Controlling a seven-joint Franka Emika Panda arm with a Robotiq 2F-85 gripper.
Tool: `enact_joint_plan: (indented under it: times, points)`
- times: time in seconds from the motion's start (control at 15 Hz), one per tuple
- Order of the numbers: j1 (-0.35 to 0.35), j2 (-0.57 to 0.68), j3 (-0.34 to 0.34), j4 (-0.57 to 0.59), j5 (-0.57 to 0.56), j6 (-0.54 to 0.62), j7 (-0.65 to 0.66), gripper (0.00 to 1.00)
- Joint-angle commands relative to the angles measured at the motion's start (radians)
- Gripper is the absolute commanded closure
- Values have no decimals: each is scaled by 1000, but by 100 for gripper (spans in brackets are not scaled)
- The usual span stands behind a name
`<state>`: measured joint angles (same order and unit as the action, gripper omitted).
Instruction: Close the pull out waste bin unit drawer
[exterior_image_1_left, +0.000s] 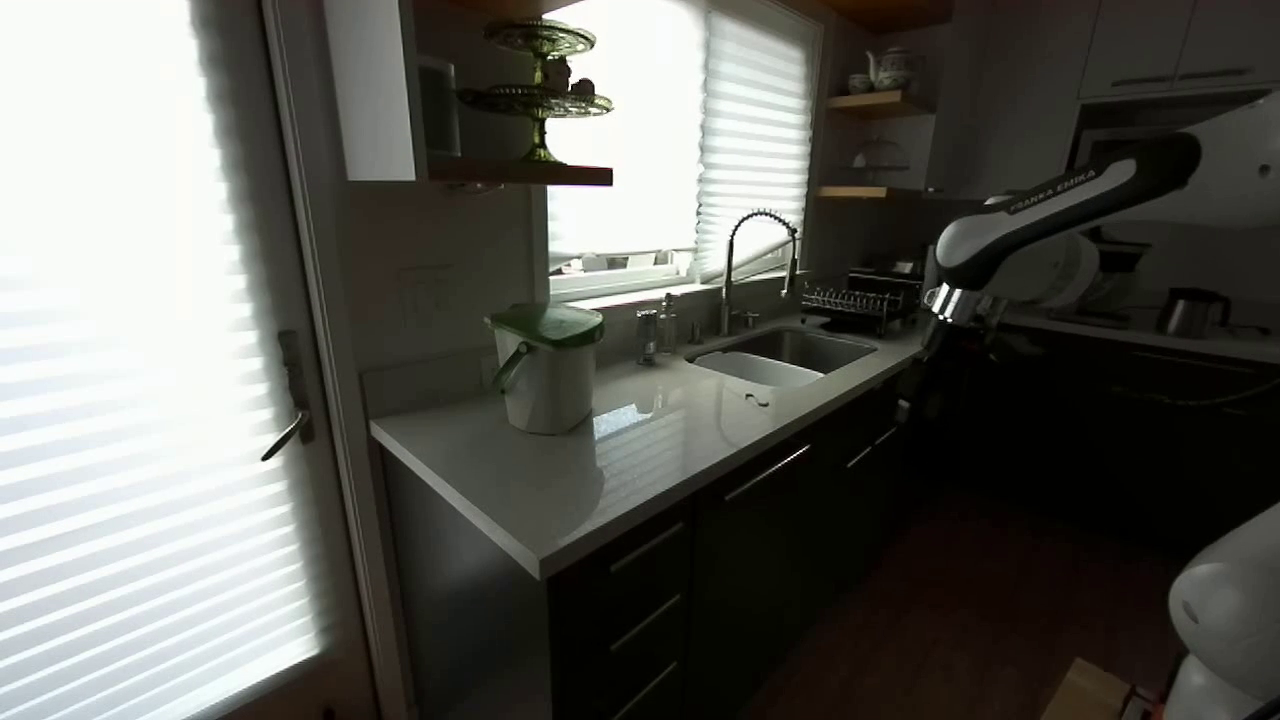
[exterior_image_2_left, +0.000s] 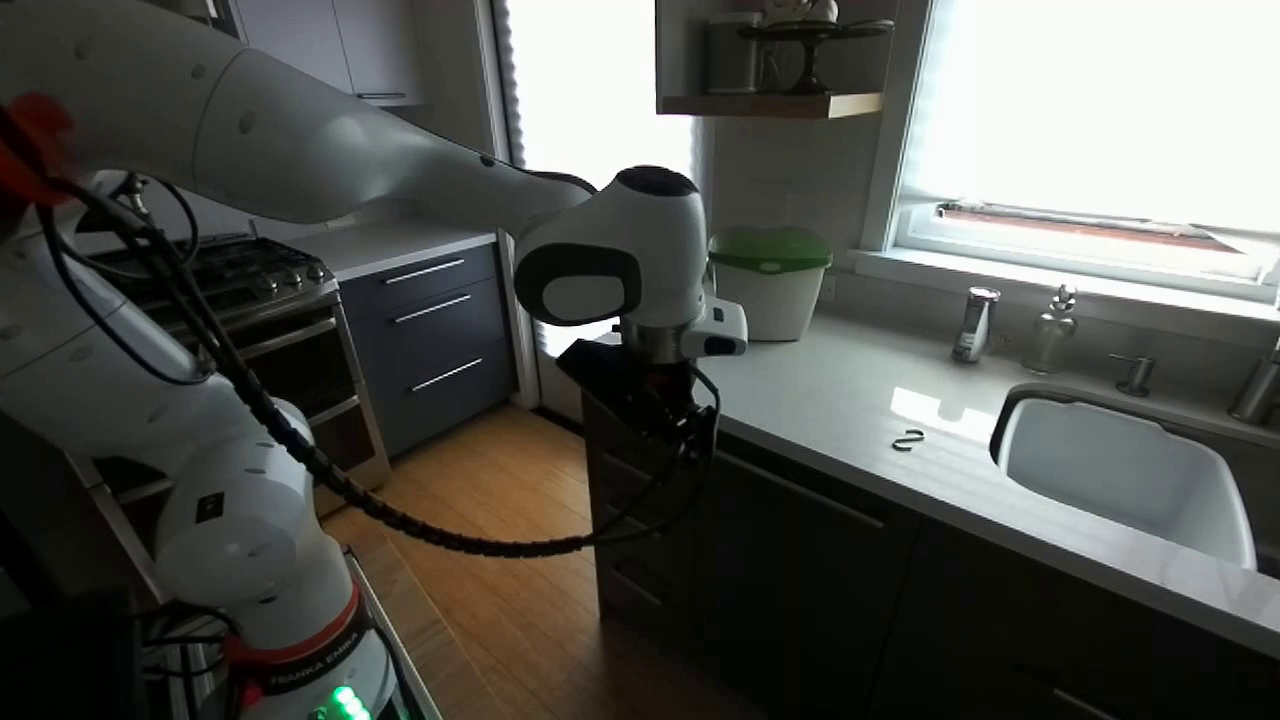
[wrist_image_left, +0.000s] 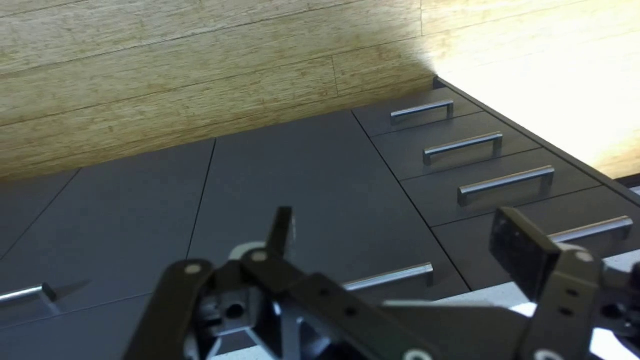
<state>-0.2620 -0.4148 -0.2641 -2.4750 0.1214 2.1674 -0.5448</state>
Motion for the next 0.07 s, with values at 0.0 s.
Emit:
enact_joint_plan:
  times: [0.0]
  points:
    - [33, -2, -31, 1, -16, -1, 15, 0]
